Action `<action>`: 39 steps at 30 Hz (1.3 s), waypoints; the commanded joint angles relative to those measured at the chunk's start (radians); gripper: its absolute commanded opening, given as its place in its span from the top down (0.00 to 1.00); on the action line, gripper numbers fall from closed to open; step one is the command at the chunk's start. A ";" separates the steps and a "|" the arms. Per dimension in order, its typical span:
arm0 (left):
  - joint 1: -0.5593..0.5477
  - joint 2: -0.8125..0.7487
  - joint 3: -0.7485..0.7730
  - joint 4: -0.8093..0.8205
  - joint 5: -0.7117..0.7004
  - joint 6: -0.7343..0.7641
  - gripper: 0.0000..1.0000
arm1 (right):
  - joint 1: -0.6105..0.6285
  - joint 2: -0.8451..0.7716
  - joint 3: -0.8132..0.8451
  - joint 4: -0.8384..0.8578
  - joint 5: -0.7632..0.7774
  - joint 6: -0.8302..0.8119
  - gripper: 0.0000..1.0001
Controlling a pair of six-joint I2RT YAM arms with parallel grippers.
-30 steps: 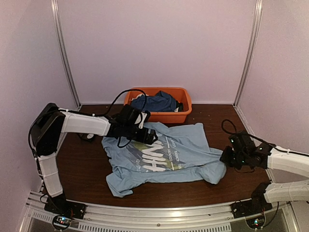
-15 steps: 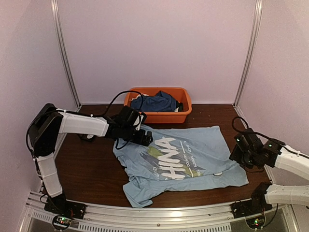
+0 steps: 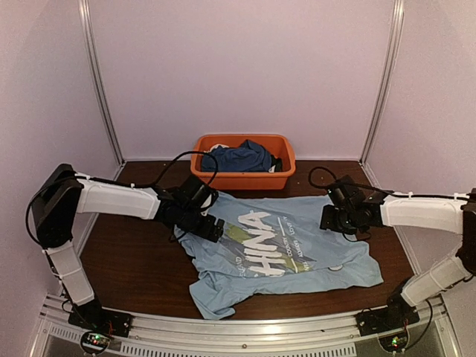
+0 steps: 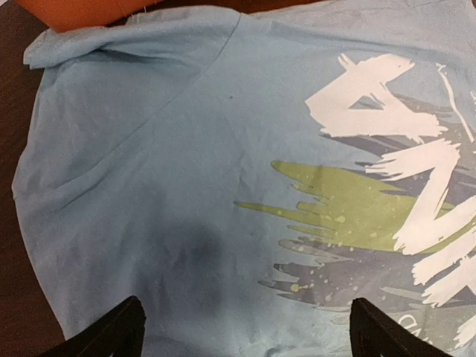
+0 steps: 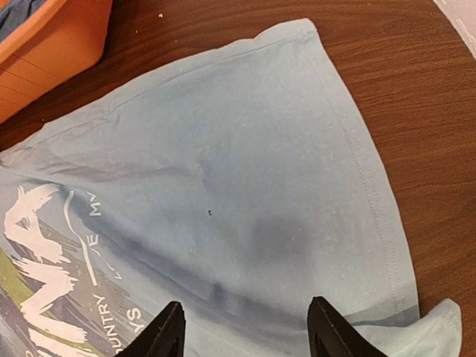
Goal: Pin the brooch onto the clothing
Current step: Move the clothing with brooches to the center of the board.
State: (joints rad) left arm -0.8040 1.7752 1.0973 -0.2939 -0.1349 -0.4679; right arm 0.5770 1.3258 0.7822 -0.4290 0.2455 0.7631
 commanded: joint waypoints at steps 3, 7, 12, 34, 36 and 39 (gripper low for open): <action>0.000 0.108 0.013 -0.066 -0.041 -0.034 0.07 | -0.001 0.167 0.042 0.149 -0.066 -0.066 0.43; 0.000 0.166 0.062 -0.082 -0.062 -0.050 0.21 | -0.021 0.273 0.057 0.190 -0.072 -0.074 0.43; 0.000 0.241 0.149 -0.122 -0.107 -0.039 0.49 | -0.072 0.392 0.075 0.233 -0.084 -0.075 0.44; 0.060 0.300 0.378 -0.214 -0.223 0.068 0.14 | -0.186 0.512 0.320 0.180 -0.149 -0.089 0.35; 0.060 0.221 0.319 -0.198 -0.201 0.047 0.03 | -0.182 0.425 0.288 0.191 -0.199 -0.096 0.30; 0.061 0.081 0.229 -0.182 -0.215 0.007 0.02 | -0.159 0.304 0.261 0.175 -0.235 -0.126 0.19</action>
State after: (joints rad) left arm -0.7475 2.0373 1.4071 -0.4774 -0.3393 -0.4152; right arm 0.3973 1.7924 1.0664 -0.2226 0.0826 0.6724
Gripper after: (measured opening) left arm 0.974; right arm 0.767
